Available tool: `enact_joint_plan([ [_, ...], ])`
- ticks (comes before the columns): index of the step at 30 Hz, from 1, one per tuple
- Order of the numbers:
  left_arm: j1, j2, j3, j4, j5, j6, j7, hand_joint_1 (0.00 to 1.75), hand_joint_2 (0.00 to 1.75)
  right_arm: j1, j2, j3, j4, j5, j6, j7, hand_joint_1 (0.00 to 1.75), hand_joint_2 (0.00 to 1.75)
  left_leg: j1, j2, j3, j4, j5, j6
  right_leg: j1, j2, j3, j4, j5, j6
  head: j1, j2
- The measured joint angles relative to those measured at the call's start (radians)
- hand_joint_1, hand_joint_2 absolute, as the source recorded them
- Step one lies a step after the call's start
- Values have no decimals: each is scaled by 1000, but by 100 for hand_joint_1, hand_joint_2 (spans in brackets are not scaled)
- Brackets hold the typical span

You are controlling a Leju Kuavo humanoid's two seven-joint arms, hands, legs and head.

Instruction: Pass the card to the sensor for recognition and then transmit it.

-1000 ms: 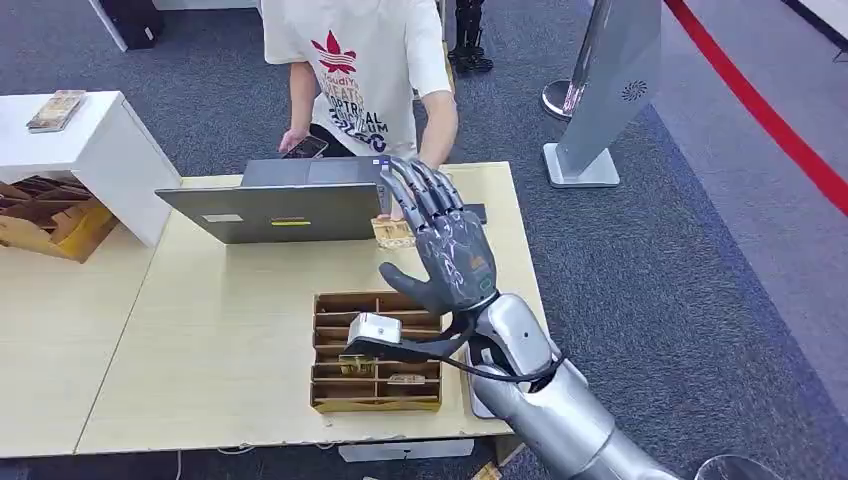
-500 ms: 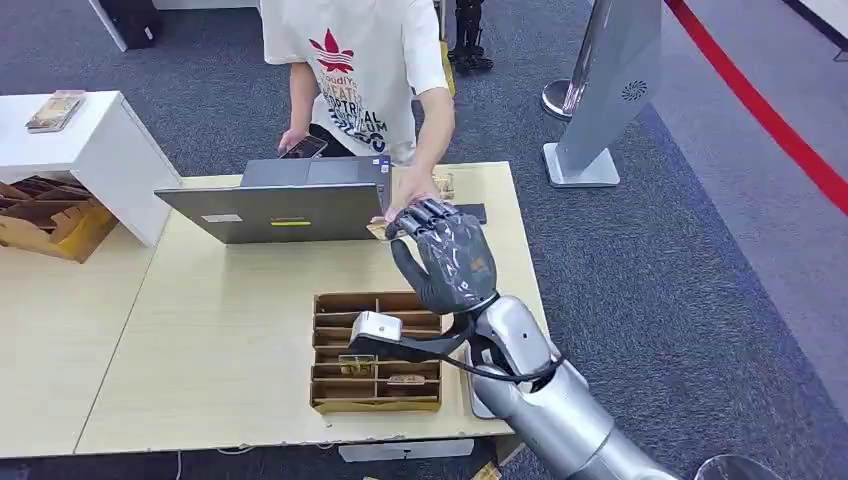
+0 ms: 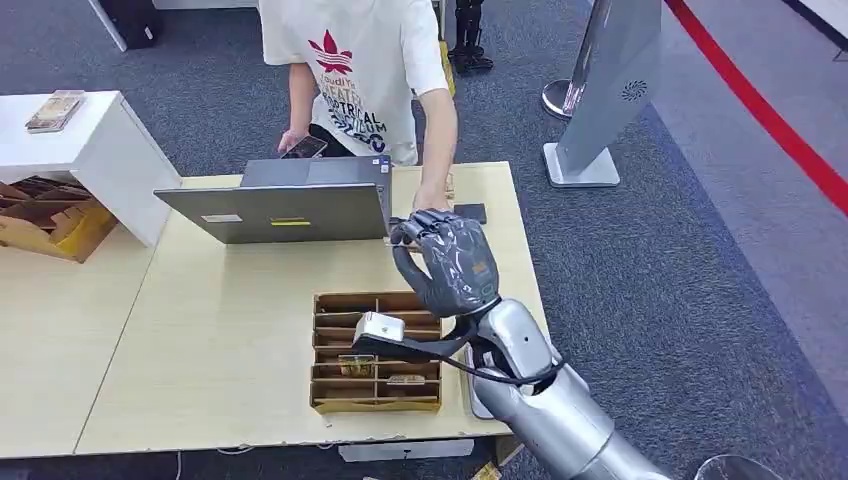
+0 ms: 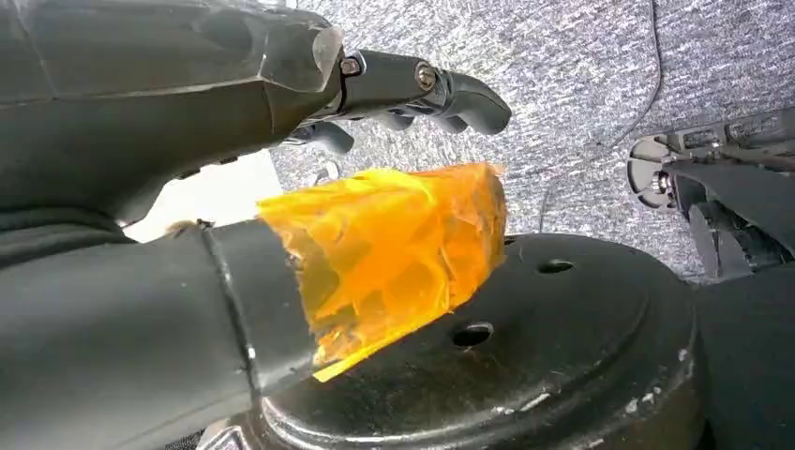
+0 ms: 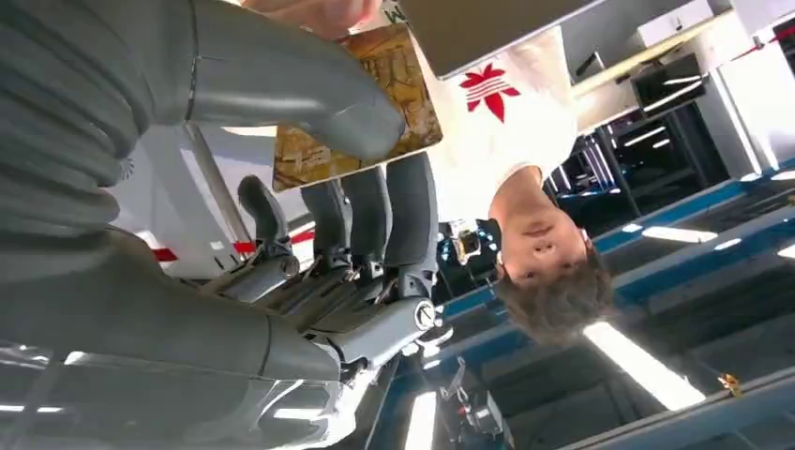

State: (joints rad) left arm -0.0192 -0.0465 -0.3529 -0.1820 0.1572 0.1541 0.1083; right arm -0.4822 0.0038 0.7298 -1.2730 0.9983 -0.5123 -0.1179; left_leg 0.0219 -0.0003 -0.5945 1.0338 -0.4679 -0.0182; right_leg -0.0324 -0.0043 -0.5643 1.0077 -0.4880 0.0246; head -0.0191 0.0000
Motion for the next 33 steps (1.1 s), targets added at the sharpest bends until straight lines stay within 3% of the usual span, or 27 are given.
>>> enact_joint_plan([
  [1,0,0,0,0,0,0,0,0,0,1,0,-2,0,0,0,0,131,175,0,0,0,0,0,0,0,0,0,0,0,0,0,0],
  [8,0,4,0,0,0,0,-1,0,0,7,0,-10,0,1,1,0,145,175,0,0,0,0,0,0,0,0,0,0,0,0,0,0],
  [11,0,5,0,0,0,0,-1,0,0,7,0,-11,0,1,1,0,175,175,0,0,0,0,0,0,0,0,0,0,0,0,0,0],
  [33,1,8,0,0,4,1,-10,0,0,19,0,-30,-15,-28,0,-4,175,175,0,0,0,0,0,0,0,0,0,0,0,0,0,0],
])
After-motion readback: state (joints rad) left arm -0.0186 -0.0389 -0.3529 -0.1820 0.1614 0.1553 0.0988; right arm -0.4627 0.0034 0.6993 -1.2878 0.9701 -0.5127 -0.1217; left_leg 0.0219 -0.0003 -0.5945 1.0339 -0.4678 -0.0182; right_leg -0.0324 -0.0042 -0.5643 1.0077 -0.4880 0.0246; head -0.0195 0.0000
